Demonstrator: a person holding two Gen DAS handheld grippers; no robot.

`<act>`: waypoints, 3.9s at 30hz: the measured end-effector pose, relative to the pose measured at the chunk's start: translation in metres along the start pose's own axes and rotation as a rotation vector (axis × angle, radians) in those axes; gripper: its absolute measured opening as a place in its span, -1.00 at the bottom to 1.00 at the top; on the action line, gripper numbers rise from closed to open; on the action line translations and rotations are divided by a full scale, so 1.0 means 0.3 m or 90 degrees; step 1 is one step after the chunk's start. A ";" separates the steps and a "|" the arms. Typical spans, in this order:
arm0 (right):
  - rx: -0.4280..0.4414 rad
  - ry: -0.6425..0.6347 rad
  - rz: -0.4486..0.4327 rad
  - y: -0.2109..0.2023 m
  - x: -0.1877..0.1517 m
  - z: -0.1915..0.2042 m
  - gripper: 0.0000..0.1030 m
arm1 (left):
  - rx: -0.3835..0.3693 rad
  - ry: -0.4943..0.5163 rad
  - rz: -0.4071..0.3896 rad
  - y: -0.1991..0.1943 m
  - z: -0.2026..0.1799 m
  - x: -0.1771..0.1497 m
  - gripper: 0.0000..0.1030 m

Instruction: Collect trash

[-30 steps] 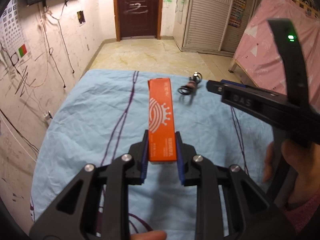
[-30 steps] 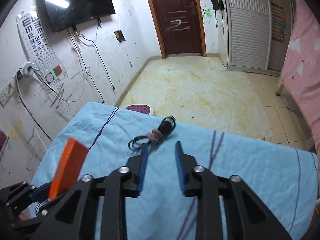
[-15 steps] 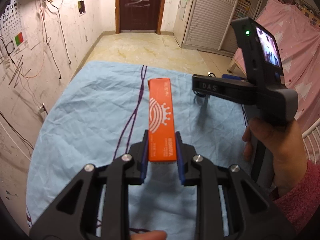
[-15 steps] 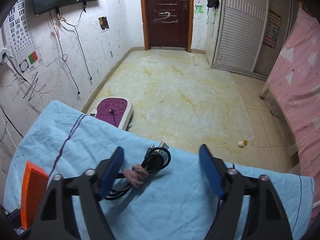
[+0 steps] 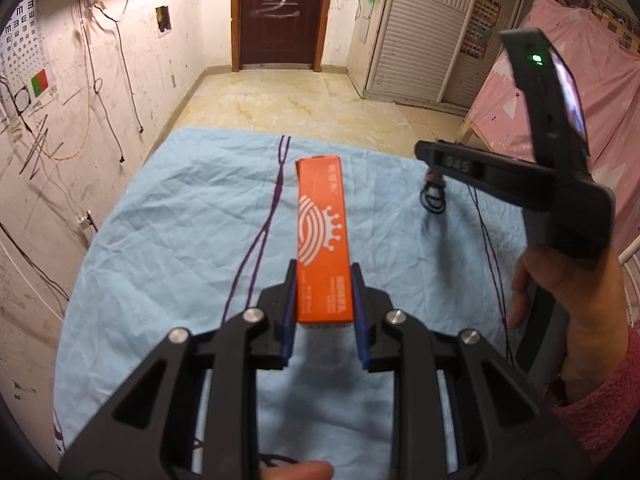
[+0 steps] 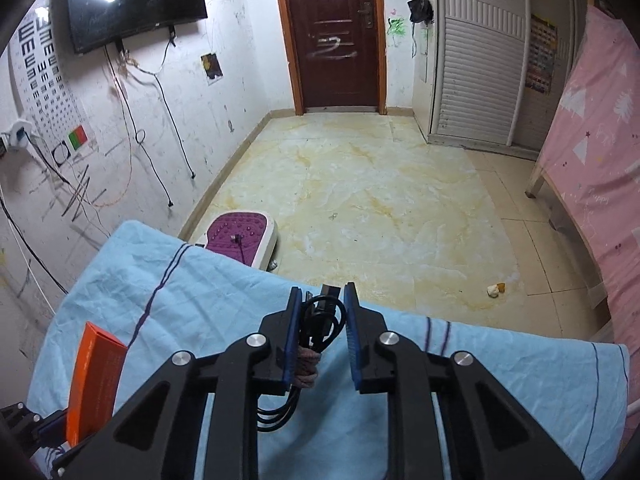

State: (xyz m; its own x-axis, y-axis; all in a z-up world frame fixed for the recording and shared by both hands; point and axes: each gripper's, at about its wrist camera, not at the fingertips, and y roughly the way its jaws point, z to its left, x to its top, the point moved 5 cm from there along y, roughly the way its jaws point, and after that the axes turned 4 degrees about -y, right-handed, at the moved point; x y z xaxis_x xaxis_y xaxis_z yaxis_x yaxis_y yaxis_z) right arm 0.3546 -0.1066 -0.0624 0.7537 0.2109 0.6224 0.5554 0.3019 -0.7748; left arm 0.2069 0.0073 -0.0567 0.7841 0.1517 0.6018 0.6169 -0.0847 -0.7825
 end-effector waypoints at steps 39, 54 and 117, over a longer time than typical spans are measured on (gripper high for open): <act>-0.087 0.240 -0.218 -0.822 -0.458 -0.832 -0.72 | -0.085 0.242 -0.037 -0.157 -0.723 -0.159 -0.57; -0.204 0.353 -0.165 -0.789 -0.873 -1.130 -0.72 | -0.241 0.367 -0.013 -0.198 -1.185 -0.293 -0.57; -0.091 0.079 -0.247 -0.673 -0.362 -0.253 0.83 | -0.070 0.122 -0.207 -0.176 -0.205 0.017 0.87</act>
State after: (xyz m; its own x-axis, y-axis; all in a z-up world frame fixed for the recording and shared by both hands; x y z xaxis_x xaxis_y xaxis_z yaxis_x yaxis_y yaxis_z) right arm 0.1873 -0.2609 0.0180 0.5105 -0.0086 0.8598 0.8429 0.2027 -0.4985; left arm 0.1826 -0.0479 -0.0026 0.5383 0.0016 0.8428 0.8308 -0.1692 -0.5303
